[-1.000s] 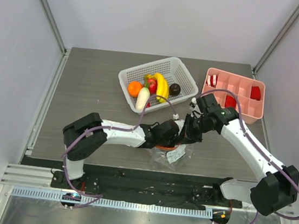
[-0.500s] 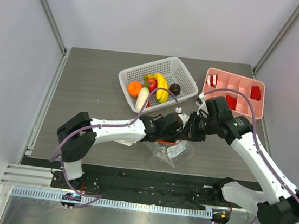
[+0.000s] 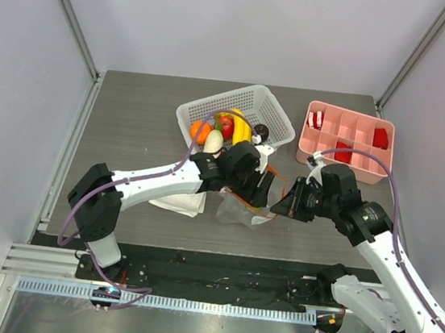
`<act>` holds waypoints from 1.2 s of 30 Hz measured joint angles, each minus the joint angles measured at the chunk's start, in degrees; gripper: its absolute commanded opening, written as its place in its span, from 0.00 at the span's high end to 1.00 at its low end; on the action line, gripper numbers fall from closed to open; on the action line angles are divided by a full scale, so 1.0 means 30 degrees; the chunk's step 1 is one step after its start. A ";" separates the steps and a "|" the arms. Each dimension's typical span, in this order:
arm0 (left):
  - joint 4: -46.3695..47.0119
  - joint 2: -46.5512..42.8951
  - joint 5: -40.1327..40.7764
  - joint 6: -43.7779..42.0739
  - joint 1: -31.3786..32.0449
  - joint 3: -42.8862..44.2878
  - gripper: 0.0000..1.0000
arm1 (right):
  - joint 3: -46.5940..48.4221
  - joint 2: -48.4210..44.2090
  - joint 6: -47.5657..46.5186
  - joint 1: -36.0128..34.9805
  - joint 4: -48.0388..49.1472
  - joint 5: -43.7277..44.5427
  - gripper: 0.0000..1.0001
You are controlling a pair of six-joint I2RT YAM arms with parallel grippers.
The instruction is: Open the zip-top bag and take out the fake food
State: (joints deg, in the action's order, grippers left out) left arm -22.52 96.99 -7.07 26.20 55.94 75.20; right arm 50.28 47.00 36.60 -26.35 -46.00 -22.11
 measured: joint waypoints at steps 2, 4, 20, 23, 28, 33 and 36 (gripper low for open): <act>0.0051 -0.0015 -0.0750 -0.0073 -0.0029 0.0000 1.00 | -0.0066 0.0240 0.0248 0.0000 -0.0007 0.0408 0.99; 0.0328 -0.0051 -0.1814 0.0051 -0.0087 0.0007 1.00 | 0.0036 0.0685 0.0291 0.0000 -0.0117 0.0860 0.99; 0.7249 -0.0044 -1.0746 1.0469 -0.3912 0.1464 1.00 | 0.2863 0.3198 -0.2178 0.0058 -0.1865 0.4073 0.99; 1.0863 0.0131 -1.3129 1.2968 -0.4095 0.1443 1.00 | 0.2863 0.3359 -0.1953 0.0058 -0.2259 0.4779 0.99; 1.9212 0.1275 -1.5730 1.8608 -0.4189 0.1209 1.00 | 0.3308 0.3417 -0.1515 0.0073 -0.2608 0.5843 0.99; 2.2906 0.2237 -1.6961 2.1733 -0.4452 0.1719 1.00 | 0.3854 0.3657 -0.1384 0.0117 -0.3155 0.6659 0.99; 2.4465 0.3118 -1.7675 2.3263 -0.4452 0.3060 1.00 | 0.4029 0.3832 -0.1195 0.0226 -0.3432 0.7198 0.99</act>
State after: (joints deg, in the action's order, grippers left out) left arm 50.87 106.34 -60.10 95.98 42.59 84.38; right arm 62.37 58.50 33.01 -25.67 -56.29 -0.51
